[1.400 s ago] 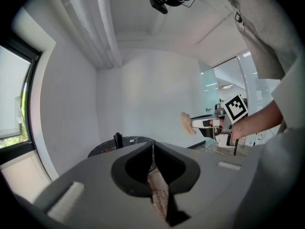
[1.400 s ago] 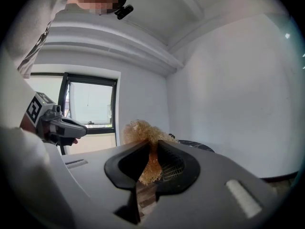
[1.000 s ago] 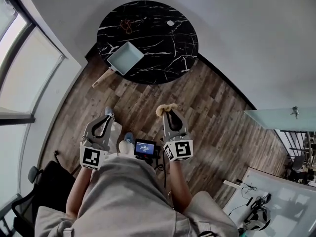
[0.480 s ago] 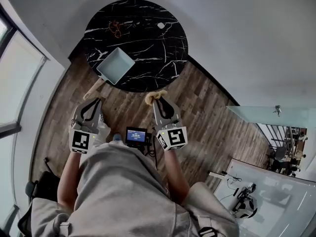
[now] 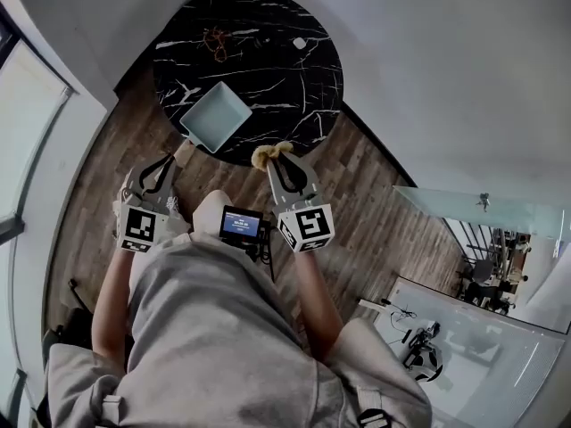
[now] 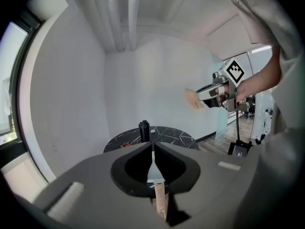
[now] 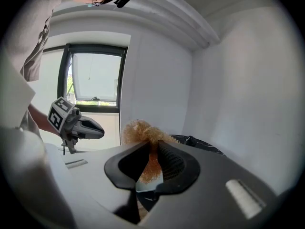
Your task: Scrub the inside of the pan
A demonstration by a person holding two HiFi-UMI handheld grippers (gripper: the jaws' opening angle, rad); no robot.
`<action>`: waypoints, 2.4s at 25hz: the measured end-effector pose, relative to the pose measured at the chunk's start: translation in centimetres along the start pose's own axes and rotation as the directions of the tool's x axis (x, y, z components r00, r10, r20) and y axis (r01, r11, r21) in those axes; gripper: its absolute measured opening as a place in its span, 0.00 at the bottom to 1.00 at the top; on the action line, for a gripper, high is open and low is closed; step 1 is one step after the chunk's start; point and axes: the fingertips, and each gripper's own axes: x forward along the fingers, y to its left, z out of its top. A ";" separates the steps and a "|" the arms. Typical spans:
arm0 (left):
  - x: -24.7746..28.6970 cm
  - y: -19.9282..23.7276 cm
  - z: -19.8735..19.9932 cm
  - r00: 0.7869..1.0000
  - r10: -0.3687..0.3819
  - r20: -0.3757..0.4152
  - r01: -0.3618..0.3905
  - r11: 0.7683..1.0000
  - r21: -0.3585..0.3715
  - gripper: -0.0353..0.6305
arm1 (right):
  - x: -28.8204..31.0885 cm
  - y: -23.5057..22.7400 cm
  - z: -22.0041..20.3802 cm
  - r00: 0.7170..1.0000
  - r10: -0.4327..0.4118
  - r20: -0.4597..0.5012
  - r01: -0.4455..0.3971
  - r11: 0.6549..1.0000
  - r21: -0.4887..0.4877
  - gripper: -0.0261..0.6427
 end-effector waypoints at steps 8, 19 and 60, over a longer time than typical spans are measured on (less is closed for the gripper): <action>0.1 1.9 -3.4 0.996 0.001 -0.093 -0.001 1.000 -0.007 0.08 | 5.5 -0.3 -0.1 0.996 0.086 -0.037 -0.087 0.996 -0.033 0.15; 3.0 4.2 -8.4 0.973 -0.002 -0.229 -0.001 1.000 -0.012 0.09 | 13.8 -2.5 -5.3 0.970 0.185 -0.160 -0.187 0.982 0.005 0.15; 7.0 -3.2 -23.1 0.726 -0.204 -0.657 0.192 0.977 -0.092 0.37 | 25.9 -3.6 -29.2 0.409 0.306 -0.860 -0.668 0.742 -0.054 0.14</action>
